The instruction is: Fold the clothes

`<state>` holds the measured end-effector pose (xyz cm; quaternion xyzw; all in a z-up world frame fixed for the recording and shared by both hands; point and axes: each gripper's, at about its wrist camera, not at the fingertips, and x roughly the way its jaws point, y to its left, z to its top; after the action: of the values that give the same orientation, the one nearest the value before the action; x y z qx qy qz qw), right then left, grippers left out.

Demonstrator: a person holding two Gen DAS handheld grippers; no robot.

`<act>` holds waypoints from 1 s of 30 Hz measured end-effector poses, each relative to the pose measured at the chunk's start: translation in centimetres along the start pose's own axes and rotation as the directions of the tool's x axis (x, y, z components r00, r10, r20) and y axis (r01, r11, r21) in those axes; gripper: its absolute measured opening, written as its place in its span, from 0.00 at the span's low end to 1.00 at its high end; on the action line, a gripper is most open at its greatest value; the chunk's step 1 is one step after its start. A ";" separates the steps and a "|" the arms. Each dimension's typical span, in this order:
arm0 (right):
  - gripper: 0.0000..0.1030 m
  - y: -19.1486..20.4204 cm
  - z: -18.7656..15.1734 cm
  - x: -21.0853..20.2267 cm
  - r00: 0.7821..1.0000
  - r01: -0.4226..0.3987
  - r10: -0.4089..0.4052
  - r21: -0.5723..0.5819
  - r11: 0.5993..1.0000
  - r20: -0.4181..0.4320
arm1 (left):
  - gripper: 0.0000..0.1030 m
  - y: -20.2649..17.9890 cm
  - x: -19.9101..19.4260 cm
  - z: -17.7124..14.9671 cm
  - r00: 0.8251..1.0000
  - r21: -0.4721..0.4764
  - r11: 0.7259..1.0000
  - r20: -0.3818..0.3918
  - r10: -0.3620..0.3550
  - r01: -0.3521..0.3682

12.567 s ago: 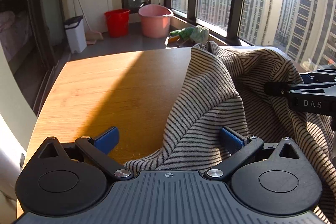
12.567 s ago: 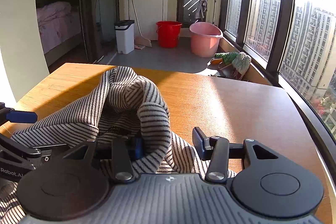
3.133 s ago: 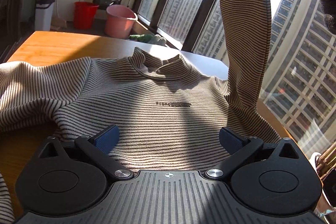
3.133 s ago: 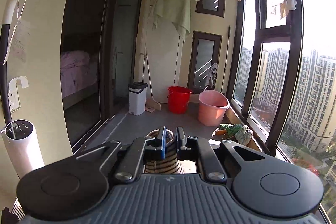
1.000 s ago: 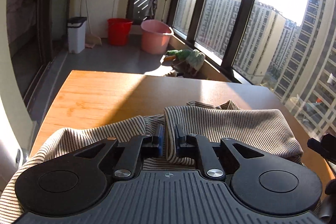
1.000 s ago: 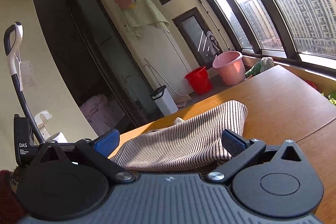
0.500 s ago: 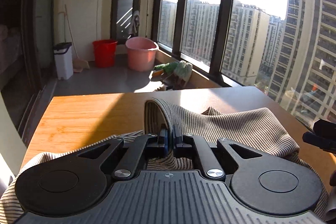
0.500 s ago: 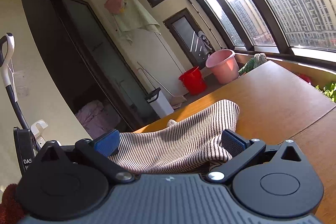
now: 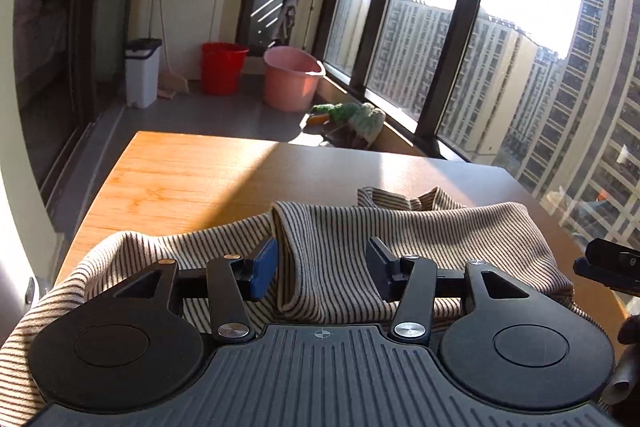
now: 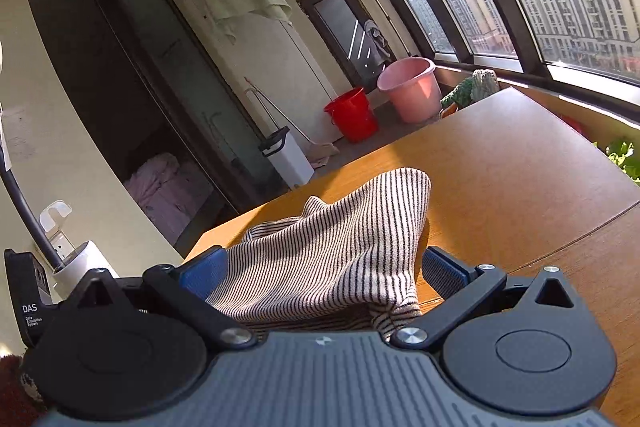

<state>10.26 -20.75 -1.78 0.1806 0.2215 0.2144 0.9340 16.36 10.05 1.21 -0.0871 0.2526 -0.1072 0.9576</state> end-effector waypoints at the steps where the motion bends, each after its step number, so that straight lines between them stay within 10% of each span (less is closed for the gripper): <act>1: 1.00 1.5 0.5 0.2 1.000 -0.009 0.010 -0.088 0.996 0.011 | 0.67 -0.5 -0.3 0.3 0.999 0.008 0.999 0.014 -0.035 0.035; 7: 1.00 3.0 0.0 6.9 0.973 0.019 -0.022 -0.012 1.000 -0.229 | 0.84 -1.0 3.4 -1.8 0.991 -0.033 0.996 -0.100 -0.086 0.083; 22: 1.00 1.8 -0.4 7.0 0.980 -0.030 0.034 0.021 0.999 -0.195 | 0.99 -0.1 0.8 -2.7 0.976 -0.018 0.989 -0.159 -0.147 0.147; 25: 1.00 2.3 -0.5 7.1 0.979 -0.022 0.020 -0.009 1.000 -0.203 | 0.99 0.2 -4.7 -2.8 0.997 0.145 0.989 -0.076 -0.001 0.012; 30: 1.00 3.0 -0.4 7.4 0.970 -0.008 -0.013 -0.086 0.996 -0.243 | 0.98 0.7 -11.3 -5.7 0.974 0.372 0.909 -0.049 0.220 -0.186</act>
<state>15.07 -14.59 -3.34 0.1120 0.3251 0.2430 0.9070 4.00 12.85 1.44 0.1241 0.2790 -0.0559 0.9506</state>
